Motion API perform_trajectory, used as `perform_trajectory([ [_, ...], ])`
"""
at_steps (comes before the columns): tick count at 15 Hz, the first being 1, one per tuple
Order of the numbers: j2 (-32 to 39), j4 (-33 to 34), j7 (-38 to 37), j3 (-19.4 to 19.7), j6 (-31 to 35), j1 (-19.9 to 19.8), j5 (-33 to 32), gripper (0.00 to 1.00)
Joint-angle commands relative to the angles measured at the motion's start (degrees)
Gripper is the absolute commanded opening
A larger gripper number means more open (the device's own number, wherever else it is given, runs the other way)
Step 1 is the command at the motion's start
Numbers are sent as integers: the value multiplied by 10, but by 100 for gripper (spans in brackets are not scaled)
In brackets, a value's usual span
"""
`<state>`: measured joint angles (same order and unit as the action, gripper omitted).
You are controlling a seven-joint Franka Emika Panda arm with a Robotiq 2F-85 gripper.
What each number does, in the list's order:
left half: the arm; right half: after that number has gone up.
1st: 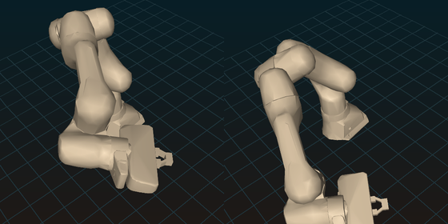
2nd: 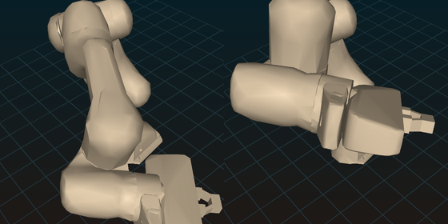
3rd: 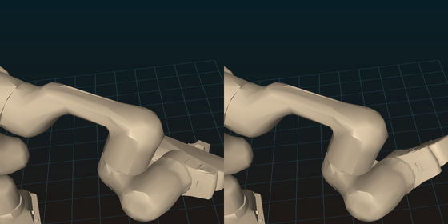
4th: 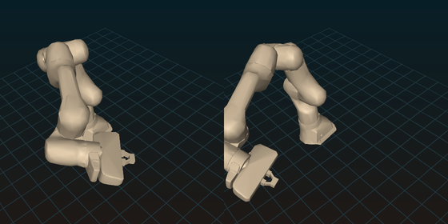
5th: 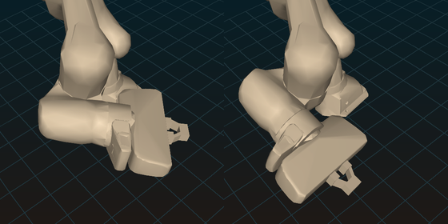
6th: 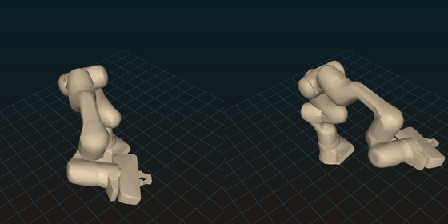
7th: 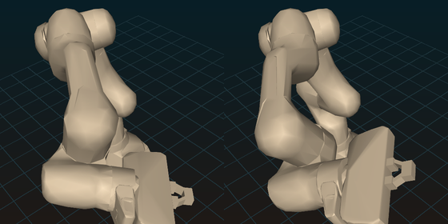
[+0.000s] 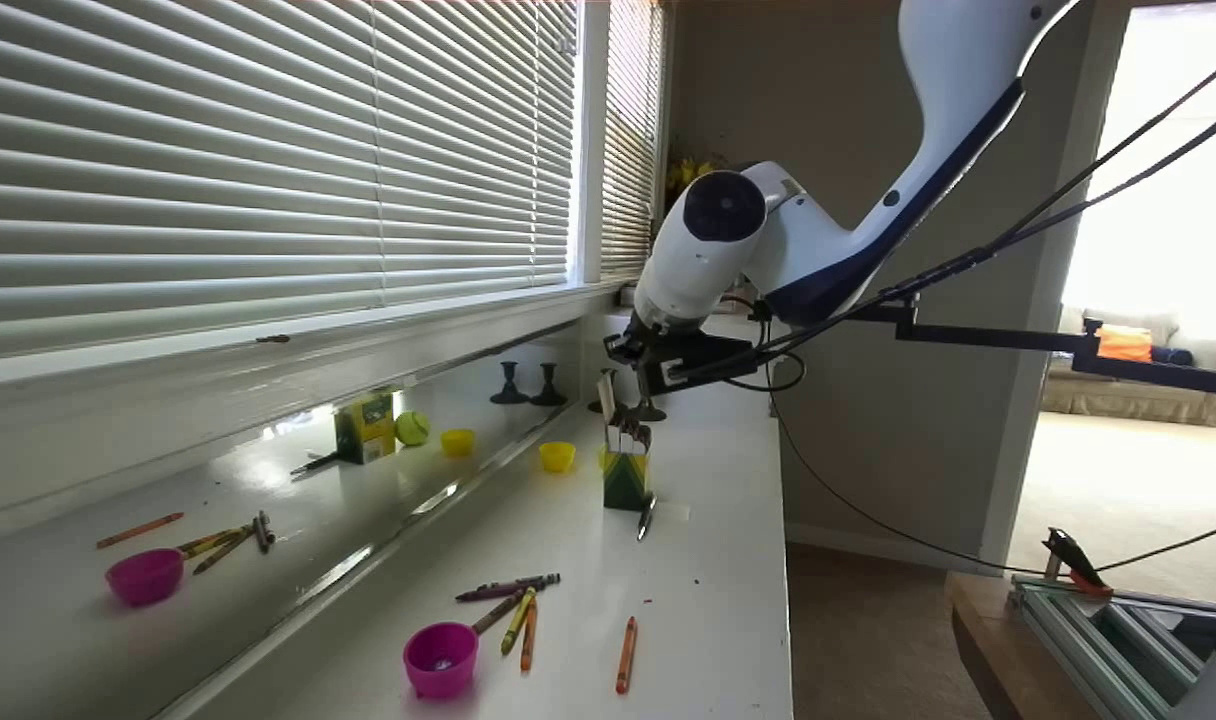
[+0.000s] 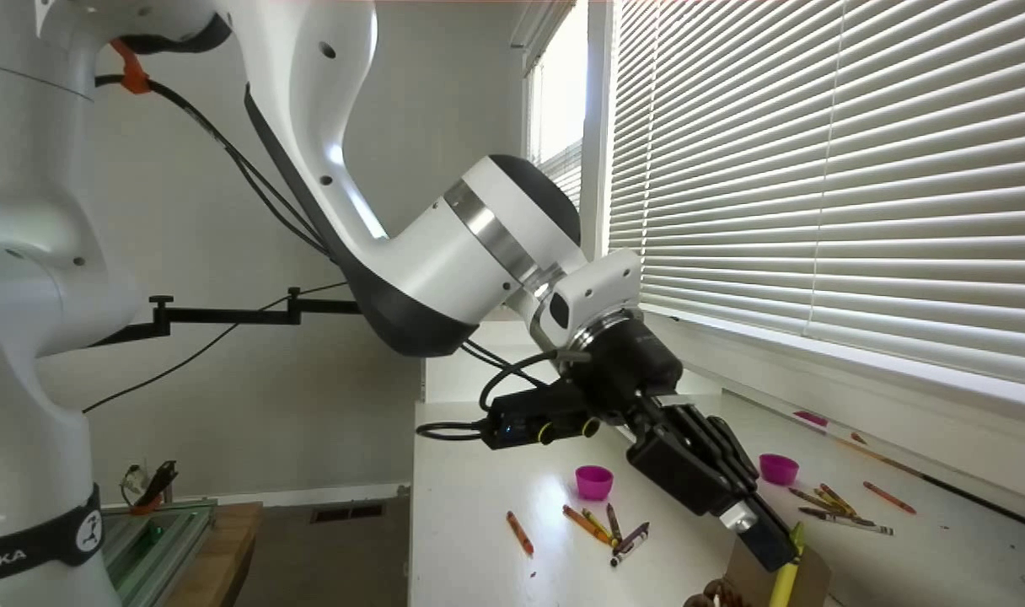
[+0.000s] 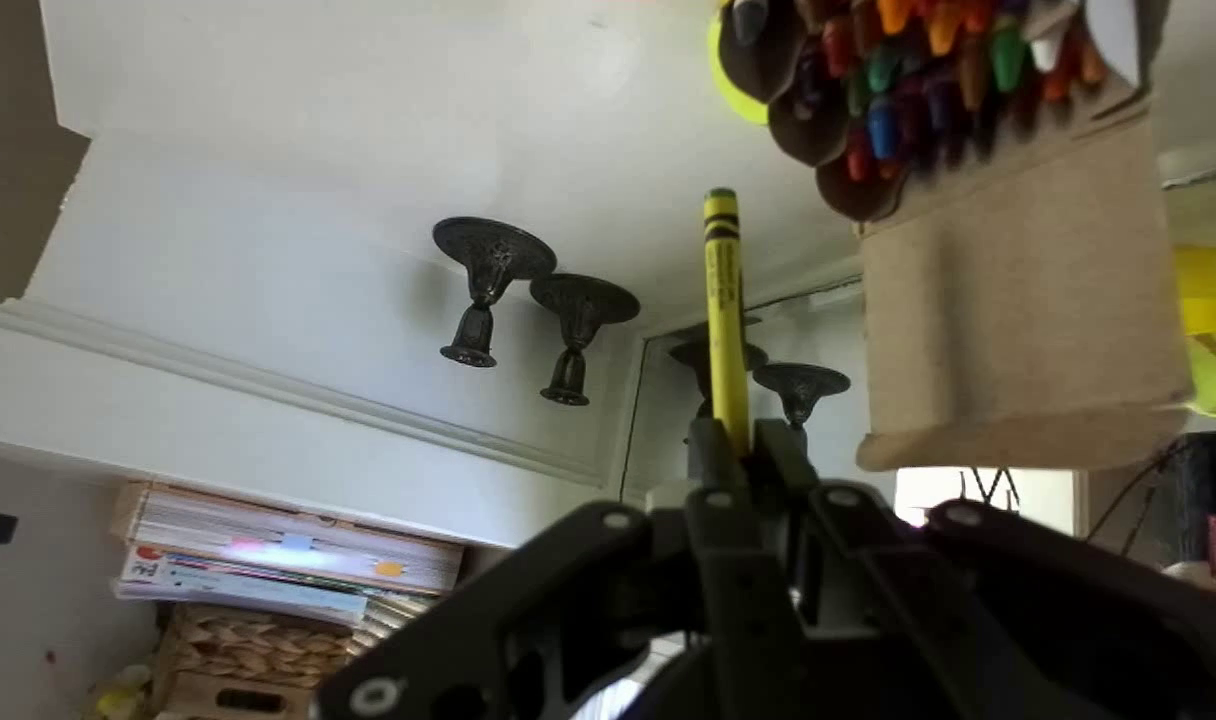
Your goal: Put one crayon back into the box
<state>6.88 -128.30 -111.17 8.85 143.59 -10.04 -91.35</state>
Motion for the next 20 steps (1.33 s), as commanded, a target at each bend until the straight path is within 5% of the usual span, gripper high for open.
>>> perform_trajectory([
  [1, 11, 12, -31, -4, 1, 4, -34, 2],
  [20, 2, -11, -53, -2, 67, -3, -71, 2],
])
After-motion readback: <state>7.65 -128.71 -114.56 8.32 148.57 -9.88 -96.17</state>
